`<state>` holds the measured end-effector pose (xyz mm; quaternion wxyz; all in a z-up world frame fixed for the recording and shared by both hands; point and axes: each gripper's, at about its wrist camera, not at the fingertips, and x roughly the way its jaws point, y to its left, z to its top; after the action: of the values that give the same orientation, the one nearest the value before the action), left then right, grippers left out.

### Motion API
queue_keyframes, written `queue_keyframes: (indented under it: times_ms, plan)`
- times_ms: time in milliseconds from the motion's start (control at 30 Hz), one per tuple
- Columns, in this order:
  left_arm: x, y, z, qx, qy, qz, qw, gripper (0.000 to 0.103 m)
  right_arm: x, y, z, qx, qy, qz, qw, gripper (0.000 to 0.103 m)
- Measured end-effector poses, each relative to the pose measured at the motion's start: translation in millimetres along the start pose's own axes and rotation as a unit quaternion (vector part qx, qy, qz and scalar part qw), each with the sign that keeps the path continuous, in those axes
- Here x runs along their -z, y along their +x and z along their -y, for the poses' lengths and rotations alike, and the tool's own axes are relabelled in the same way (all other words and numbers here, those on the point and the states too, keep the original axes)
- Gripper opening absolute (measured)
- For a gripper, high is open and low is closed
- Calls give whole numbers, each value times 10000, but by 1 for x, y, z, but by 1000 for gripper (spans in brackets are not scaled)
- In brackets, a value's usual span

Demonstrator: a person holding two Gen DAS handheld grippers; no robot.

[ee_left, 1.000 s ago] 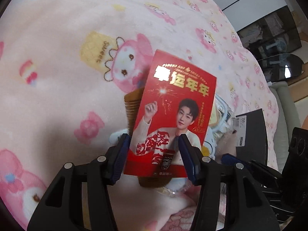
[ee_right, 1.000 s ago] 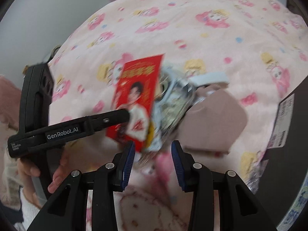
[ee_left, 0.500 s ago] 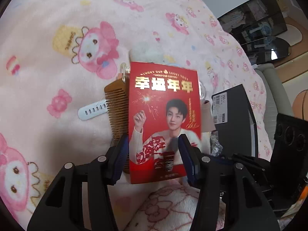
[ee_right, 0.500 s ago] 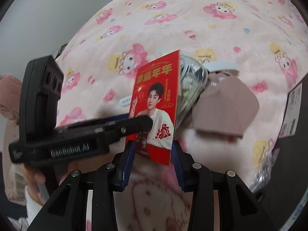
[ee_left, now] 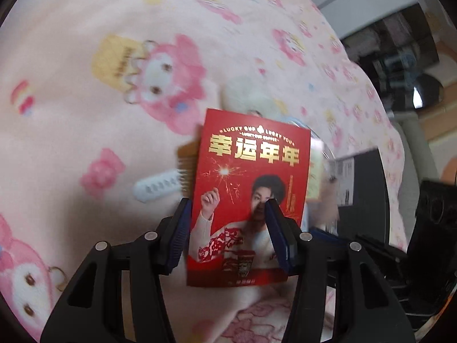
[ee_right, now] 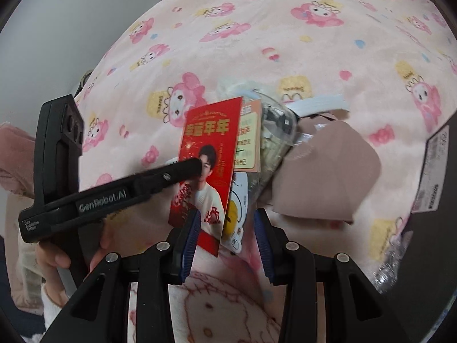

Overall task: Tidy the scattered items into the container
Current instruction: 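Lift the red card and carry it toward the open box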

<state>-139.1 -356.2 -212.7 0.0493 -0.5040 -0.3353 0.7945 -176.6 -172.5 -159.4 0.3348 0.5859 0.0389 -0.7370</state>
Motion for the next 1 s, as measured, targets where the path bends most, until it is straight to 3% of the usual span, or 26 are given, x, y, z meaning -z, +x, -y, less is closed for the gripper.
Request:
queue_keyframes:
  times_ms: [133,267,700,833,1000]
  plan:
    - [3,-11,8,226,163,113,9995,53,6,-4,2,-108,82,5,9999,35]
    - [-4,-5,-6,-118,-125,150,9997,53,8,-7,4,-157,153,46,9997,35]
    - [13,-12,19,631,186,-149,9977,56,12,-19,10,-21,265,251,9993,26]
    - [8,-5,11,61,26,-73,10000,56,12,-19,19,180,326,234,9990,26]
    - [9,-5,16,328,138,-263,9990,58,17,-11,20,9,368,87,9993,26]
